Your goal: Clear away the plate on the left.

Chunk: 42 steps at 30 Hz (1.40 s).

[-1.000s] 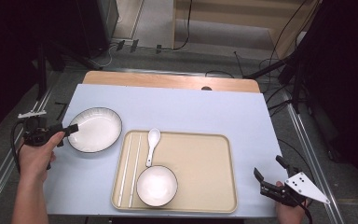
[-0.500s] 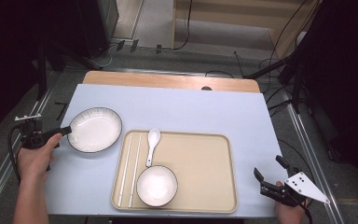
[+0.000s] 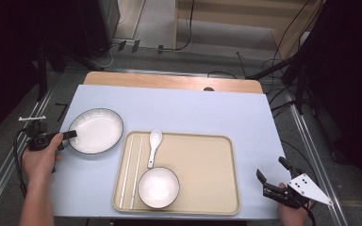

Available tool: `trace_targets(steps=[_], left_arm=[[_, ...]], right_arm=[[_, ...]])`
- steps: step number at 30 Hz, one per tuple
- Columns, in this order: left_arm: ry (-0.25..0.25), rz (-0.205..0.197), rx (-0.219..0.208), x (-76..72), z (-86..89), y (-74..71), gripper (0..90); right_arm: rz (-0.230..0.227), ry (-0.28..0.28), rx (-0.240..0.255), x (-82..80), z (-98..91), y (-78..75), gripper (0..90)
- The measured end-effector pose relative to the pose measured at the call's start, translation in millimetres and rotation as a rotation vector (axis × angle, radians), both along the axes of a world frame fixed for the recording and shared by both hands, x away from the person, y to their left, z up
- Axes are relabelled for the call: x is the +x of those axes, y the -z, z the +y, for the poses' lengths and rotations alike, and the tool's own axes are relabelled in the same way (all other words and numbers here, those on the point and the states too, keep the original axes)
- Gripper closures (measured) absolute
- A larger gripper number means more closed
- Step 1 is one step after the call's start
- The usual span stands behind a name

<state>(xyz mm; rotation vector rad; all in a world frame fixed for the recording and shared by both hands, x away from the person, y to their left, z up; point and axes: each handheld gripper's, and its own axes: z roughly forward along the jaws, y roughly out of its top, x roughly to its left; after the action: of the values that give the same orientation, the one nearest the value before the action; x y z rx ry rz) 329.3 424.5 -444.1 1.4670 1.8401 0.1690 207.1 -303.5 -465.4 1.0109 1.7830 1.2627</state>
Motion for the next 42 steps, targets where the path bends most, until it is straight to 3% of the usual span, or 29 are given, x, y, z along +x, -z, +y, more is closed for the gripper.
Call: trace_targets(steps=[7,9,11,16,18,25,30,32,37,42], left_arm=[[-0.002,0.029,-0.045,2.0,-0.1,9.7,75.5],[-0.030,0.025,-0.112,1.0,1.6,12.5,74.9],[-0.045,0.025,-0.132,0.9,1.4,13.5,74.1],[-0.063,0.036,-0.130,1.5,0.4,13.9,76.4],[-0.066,0.035,-0.149,1.2,1.3,14.9,78.8],[-0.096,-0.022,-0.218,-0.2,1.5,18.1,83.9],[-0.124,-0.033,-0.222,-2.7,-1.5,16.4,84.8],[-0.129,-0.038,-0.226,-4.2,-1.8,16.0,84.9],[-0.100,-0.055,-0.181,-4.8,-4.1,9.9,85.0],[-0.100,-0.070,-0.183,-8.1,2.2,6.6,85.1]], right_arm=[[0.001,-0.002,-0.002,0.7,0.3,0.3,13.0],[0.001,-0.001,-0.003,0.7,0.3,0.4,13.0],[-0.002,0.000,-0.006,0.5,0.2,0.3,13.0],[0.005,-0.001,-0.003,1.3,0.2,1.0,13.0],[0.006,0.002,-0.008,1.8,0.4,1.6,13.0],[0.004,-0.010,-0.028,3.5,6.0,1.1,13.0],[-0.012,0.000,0.016,2.6,4.9,-1.5,13.0],[-0.017,-0.002,0.011,2.7,5.9,-2.0,13.0],[-0.014,-0.013,0.001,1.8,5.4,-1.2,13.0],[-0.014,-0.001,0.016,0.8,-0.7,-0.8,13.0]])
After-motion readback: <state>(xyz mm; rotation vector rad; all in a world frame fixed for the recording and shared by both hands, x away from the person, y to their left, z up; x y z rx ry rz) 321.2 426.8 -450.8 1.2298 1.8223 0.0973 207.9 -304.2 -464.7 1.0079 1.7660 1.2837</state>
